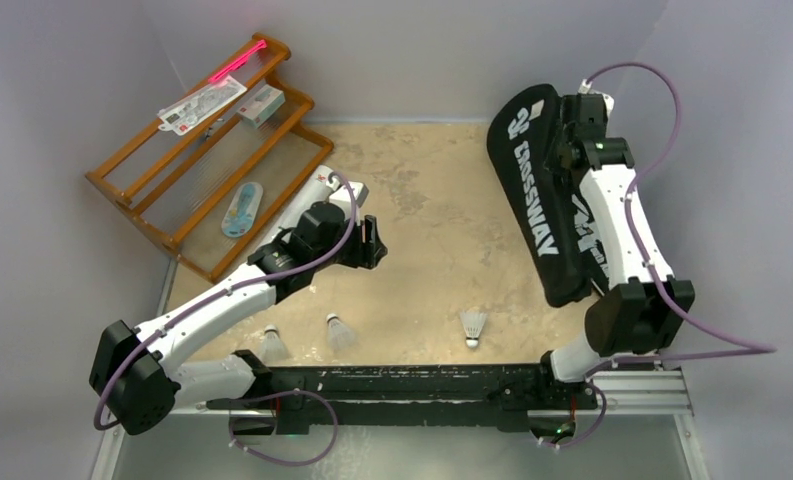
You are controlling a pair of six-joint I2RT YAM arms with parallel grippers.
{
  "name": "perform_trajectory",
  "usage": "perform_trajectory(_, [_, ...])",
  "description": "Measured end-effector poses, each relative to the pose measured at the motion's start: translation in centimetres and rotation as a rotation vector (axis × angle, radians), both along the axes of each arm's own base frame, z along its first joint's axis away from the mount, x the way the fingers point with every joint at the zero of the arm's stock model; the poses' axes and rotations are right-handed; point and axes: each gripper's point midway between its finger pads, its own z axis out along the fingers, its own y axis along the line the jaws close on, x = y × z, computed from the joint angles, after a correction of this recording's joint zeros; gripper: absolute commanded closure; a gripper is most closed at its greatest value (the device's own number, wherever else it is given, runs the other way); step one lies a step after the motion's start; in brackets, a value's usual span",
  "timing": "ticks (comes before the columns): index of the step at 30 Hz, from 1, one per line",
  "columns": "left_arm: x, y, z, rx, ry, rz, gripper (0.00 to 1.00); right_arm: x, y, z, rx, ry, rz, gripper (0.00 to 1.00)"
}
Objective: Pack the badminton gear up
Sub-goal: Place the racket bag at the racket bag.
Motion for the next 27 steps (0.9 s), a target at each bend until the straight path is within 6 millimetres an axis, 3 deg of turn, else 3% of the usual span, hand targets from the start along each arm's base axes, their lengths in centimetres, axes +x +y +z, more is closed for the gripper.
perform_trajectory(5, [-0.2, -0.2, -0.1, -0.004, 0.008, -0.007, 0.46, 0.4, -5.2, -1.6, -0.264, 0.15, -0.112, 0.89])
perform_trajectory(8, [-0.2, -0.1, -0.1, -0.003, 0.01, -0.001, 0.44, 0.3, -9.4, -3.7, -0.426, 0.303, -0.254, 0.34])
perform_trajectory(9, [-0.2, 0.0, -0.1, -0.002, 0.012, 0.005, 0.43, 0.3, -10.7, -4.3, -0.466, 0.341, -0.311, 0.22])
perform_trajectory(12, [-0.2, 0.3, -0.4, 0.01, 0.021, 0.026, 0.4, 0.2, -13.3, -5.0, -0.536, 0.411, -0.45, 0.19])
perform_trajectory(15, [0.0, 0.9, -0.7, 0.019, 0.035, 0.055, 0.39, -0.6, -14.2, -5.0, -0.571, 0.428, -0.515, 0.19])
perform_trajectory(19, [0.7, 2.4, -1.2, 0.032, 0.061, 0.108, 0.36, -1.5, -12.1, -4.7, -0.526, 0.365, -0.414, 0.18])
perform_trajectory(27, [2.7, 5.5, -0.6, 0.068, 0.071, 0.223, 0.25, -1.5, 1.3, -3.0, -0.233, 0.075, 0.06, 0.15])
